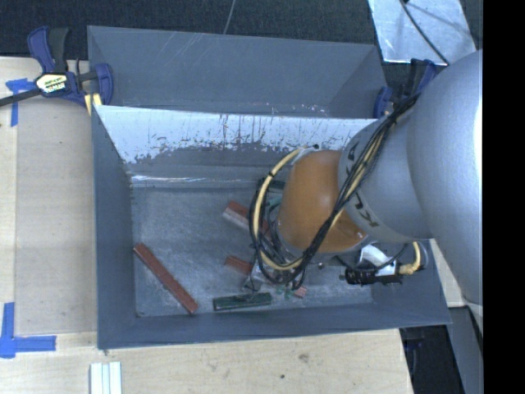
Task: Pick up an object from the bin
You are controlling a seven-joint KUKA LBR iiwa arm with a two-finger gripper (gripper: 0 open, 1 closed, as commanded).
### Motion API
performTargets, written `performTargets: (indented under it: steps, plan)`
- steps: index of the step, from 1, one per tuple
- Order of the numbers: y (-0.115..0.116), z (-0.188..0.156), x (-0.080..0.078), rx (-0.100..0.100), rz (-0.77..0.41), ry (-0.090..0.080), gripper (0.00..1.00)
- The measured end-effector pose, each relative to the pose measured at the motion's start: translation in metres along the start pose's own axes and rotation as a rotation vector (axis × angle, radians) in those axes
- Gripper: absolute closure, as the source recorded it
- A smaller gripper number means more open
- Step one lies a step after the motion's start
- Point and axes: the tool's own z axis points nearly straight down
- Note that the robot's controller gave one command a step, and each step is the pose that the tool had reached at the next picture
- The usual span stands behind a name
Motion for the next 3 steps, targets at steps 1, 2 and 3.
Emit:
performTargets:
  steps: [1,2,3]
  plan:
    - [0.0,0.0,0.0,0.0,0.0,0.0,1.0]
    - [-0.001,-0.004,0.001,0.003,0.0,0.005,1.0]
    - [-0.002,-0.025,0.003,0.007,0.0,0.011,1.0]
